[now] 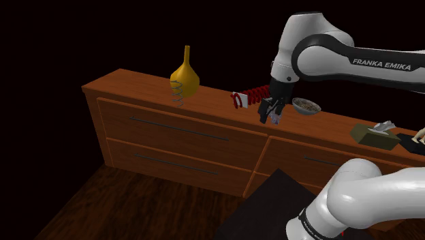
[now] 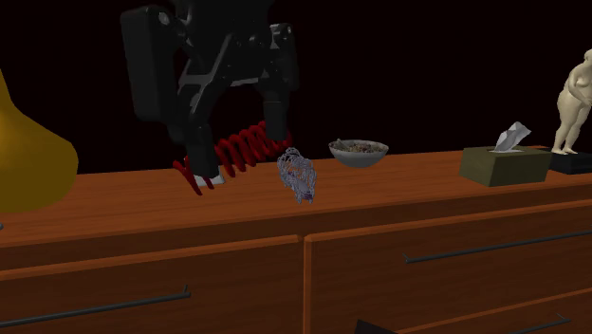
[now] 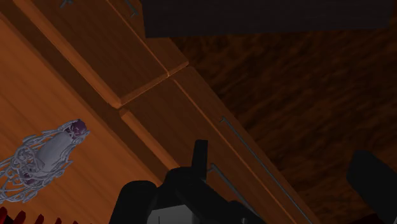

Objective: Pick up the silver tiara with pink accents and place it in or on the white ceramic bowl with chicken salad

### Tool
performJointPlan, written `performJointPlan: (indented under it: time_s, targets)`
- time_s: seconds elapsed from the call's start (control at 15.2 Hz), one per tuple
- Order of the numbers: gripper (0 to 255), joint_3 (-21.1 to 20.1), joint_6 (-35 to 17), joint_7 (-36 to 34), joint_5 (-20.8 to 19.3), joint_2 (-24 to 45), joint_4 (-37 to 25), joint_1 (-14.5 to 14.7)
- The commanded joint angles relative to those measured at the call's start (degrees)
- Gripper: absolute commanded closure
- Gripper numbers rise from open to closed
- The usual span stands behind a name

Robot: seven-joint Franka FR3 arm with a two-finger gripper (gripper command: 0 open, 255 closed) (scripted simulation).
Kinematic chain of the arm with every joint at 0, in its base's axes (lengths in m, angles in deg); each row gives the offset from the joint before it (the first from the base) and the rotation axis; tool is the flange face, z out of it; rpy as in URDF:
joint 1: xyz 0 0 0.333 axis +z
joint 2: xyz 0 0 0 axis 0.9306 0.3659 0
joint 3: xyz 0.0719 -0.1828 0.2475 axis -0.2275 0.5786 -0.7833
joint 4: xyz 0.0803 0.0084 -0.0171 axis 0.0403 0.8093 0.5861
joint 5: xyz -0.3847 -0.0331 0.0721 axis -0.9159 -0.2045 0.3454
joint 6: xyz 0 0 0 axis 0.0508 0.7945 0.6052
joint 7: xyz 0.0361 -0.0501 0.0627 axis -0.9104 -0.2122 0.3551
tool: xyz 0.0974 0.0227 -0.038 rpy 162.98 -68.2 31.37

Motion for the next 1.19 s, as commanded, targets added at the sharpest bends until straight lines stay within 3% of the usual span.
performJointPlan:
  time_s: [0.0, 0.59, 1.12]
  targets:
    - [0, 0.0, 0.0, 0.0, 0.0, 0.0, 0.0, 0.0]
    - [0, 10.12, -12.55, 14.82, -11.34, -0.05, 6.77, -3.87]
    - [0, 20.24, -26.33, 27.27, -19.65, 6.93, 6.59, -6.76]
